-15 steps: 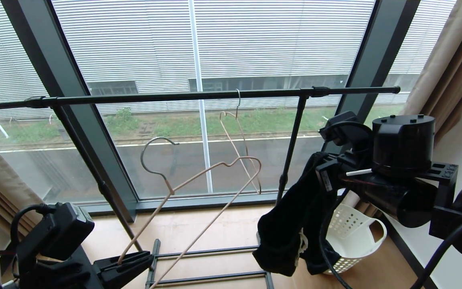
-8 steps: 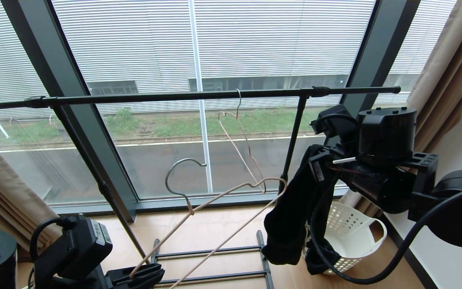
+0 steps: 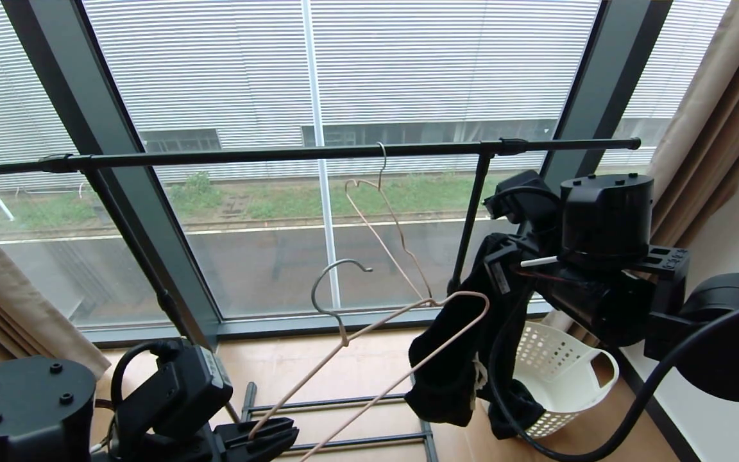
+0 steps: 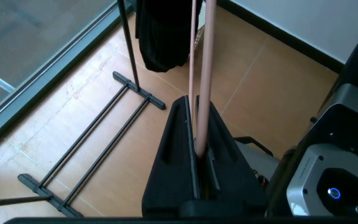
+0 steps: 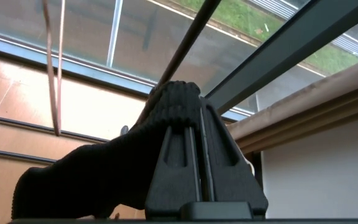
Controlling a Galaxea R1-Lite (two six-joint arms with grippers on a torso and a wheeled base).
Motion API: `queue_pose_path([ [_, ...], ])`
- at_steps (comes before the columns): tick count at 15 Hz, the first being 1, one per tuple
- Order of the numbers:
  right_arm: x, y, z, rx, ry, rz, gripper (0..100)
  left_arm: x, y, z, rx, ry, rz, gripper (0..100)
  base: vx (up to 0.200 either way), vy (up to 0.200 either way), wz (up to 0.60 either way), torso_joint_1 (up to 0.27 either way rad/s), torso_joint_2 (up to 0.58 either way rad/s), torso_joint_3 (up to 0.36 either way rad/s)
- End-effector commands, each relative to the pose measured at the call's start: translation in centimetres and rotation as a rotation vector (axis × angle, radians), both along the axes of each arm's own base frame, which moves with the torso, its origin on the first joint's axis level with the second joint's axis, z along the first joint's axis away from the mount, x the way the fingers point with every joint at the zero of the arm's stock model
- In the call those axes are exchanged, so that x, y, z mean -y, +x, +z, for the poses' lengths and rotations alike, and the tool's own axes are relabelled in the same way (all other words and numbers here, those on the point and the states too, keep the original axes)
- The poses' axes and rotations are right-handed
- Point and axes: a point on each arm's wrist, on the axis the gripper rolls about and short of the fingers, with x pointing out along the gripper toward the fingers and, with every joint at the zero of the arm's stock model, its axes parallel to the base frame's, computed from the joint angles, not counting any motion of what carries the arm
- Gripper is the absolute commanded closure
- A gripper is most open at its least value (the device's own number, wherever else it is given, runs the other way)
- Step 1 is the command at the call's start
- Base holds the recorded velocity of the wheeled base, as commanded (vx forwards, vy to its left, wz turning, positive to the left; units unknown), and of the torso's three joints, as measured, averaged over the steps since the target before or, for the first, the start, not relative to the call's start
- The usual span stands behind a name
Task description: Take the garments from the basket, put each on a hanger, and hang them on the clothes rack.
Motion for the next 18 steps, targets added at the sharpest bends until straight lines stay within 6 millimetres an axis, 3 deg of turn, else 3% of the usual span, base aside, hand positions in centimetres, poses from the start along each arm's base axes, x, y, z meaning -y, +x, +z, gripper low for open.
queue_pose_path([
  [1, -0.7, -1.3, 0.4, -0.008, -0.015, 0.022, 100, 0.9, 1.0, -1.2, -0.029, 0.027, 0.000, 100, 0.000, 0.000, 0.00, 0.000, 0.00, 0.000],
  [6, -1.1, -2.9, 1.0, -0.018, -0.027, 0.056, 100, 0.9, 1.4, -1.5, -0.034, 0.031, 0.017, 100, 0.000, 0.000, 0.00, 0.000, 0.00, 0.000],
  [12, -3.3, -4.8, 0.5, -0.035, -0.063, 0.122, 100, 0.6, 2.1, -1.2, -0.015, 0.016, 0.053, 100, 0.000, 0.000, 0.00, 0.000, 0.00, 0.000],
  [18, -3.0, -5.2, 1.3, -0.013, -0.056, 0.113, 100, -1.2, 4.0, -0.6, 0.023, -0.010, 0.182, 100, 0.000, 0.000, 0.00, 0.000, 0.00, 0.000],
])
